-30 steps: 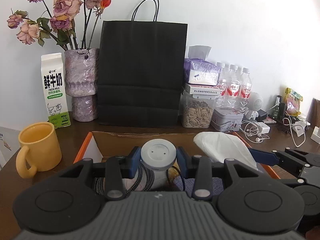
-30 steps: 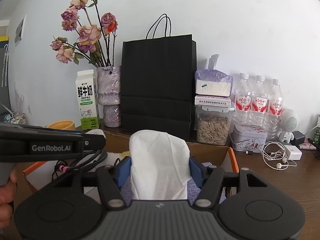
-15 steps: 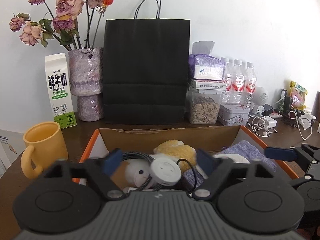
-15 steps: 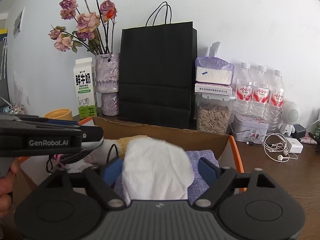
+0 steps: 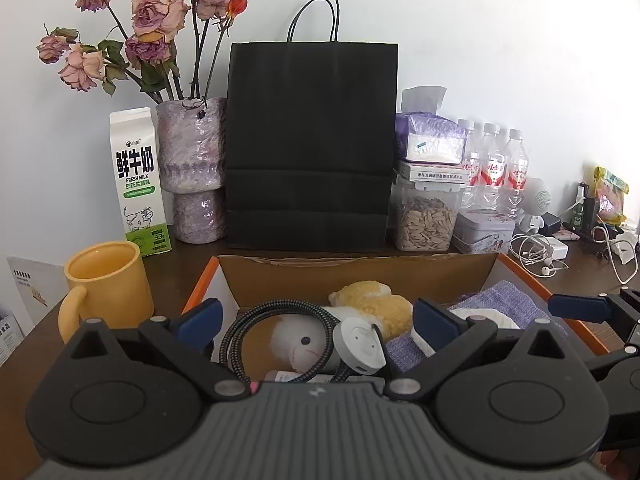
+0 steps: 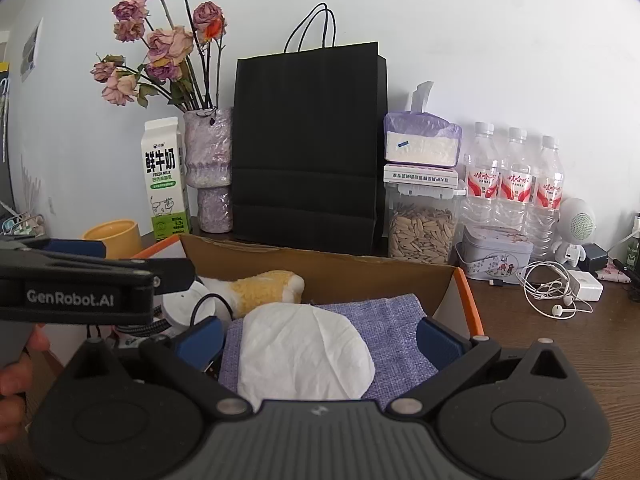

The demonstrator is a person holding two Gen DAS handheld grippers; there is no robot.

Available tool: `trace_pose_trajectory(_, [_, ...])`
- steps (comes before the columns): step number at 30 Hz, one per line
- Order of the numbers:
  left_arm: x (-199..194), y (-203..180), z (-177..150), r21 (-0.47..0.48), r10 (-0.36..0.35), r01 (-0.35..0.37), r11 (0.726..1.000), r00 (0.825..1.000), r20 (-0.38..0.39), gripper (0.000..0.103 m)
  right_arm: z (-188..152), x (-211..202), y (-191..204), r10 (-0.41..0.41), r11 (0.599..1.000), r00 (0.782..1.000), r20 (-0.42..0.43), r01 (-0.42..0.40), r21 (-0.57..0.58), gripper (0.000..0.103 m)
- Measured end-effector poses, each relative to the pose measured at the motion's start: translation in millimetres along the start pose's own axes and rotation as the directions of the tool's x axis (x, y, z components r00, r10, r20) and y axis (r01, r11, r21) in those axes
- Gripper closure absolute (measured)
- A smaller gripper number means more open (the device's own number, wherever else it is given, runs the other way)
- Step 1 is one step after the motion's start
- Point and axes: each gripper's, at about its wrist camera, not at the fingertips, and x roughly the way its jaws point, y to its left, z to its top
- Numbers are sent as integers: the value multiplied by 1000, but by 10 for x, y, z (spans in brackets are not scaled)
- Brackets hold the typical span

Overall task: Organize objects
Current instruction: 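Carry the tissue and round cap into the box and release both, then move the right tool to the clear plastic clip and grasp it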

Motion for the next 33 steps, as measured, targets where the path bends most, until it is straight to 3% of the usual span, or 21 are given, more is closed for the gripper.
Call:
trace_pose_trajectory(14, [-442, 145, -287, -10, -25, 26, 1000, 999, 45, 0, -188, -357, 78, -3, 999, 999, 44, 5, -45, 0])
trace_pose_trajectory(33, [-1042, 311, -740, -54, 30, -30, 998, 1000, -2, 0, -583, -926, 253, -3, 999, 1000, 2, 3, -44, 0])
